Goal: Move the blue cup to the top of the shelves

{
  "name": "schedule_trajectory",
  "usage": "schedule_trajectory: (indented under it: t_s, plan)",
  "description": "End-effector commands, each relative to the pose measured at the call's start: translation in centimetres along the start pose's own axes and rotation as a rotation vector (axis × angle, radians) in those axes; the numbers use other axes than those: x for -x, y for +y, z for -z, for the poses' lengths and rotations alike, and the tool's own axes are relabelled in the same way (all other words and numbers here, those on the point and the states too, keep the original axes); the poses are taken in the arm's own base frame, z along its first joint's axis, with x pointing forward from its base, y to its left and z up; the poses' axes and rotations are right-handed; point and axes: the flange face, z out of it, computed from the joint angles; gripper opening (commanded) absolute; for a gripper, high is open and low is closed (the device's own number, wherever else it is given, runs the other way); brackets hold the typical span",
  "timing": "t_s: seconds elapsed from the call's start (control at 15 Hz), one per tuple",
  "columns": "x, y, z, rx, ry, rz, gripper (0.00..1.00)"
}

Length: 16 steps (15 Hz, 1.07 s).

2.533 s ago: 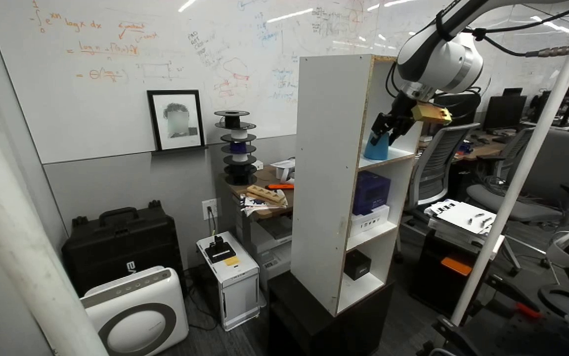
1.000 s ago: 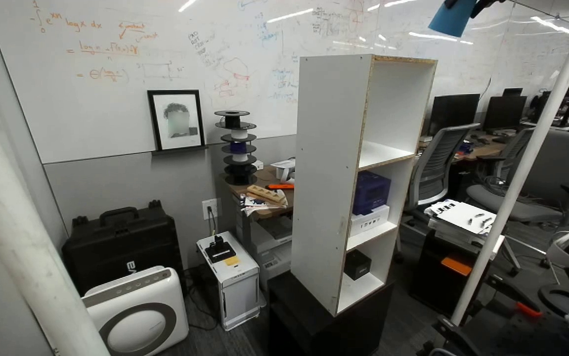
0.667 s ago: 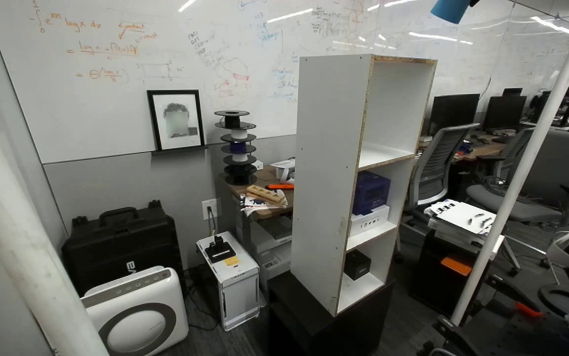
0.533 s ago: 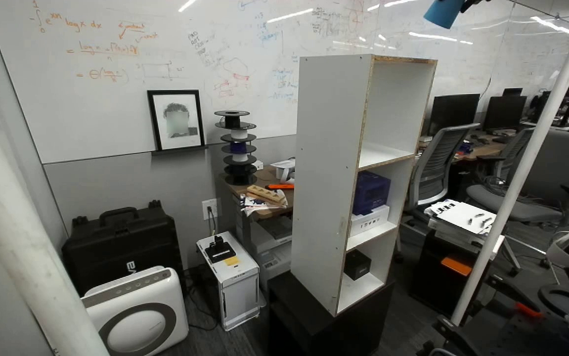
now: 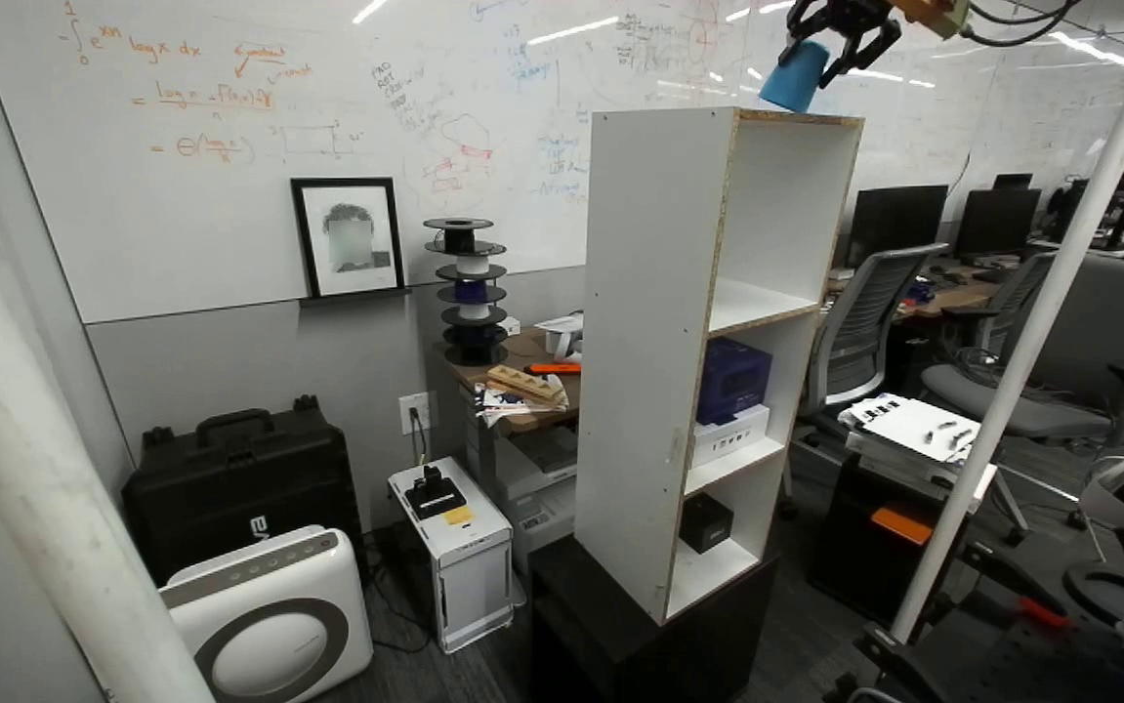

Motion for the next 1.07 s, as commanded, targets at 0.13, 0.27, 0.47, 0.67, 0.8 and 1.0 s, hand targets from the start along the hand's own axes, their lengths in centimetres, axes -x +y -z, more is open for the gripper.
schedule_trajectory:
  t_s: [0.13, 0.27, 0.47, 0.67, 0.8, 1.0]
  plan:
    - [0.1, -2.2, 0.9, 0.028, -0.070, -0.060, 1.00]
    - [1.6, -2.9, 1.9, 0.027, -0.110, -0.055, 1.00]
    - [5.6, -4.1, 3.7, 0.003, -0.205, 0.007, 1.00]
    - [11.0, -4.4, 5.0, 0.007, -0.381, 0.061, 1.00]
    - [15.0, -4.0, 5.6, 0.049, -0.494, 0.101, 1.00]
    - [15.5, -3.9, 4.7, 0.088, -0.546, 0.087, 1.00]
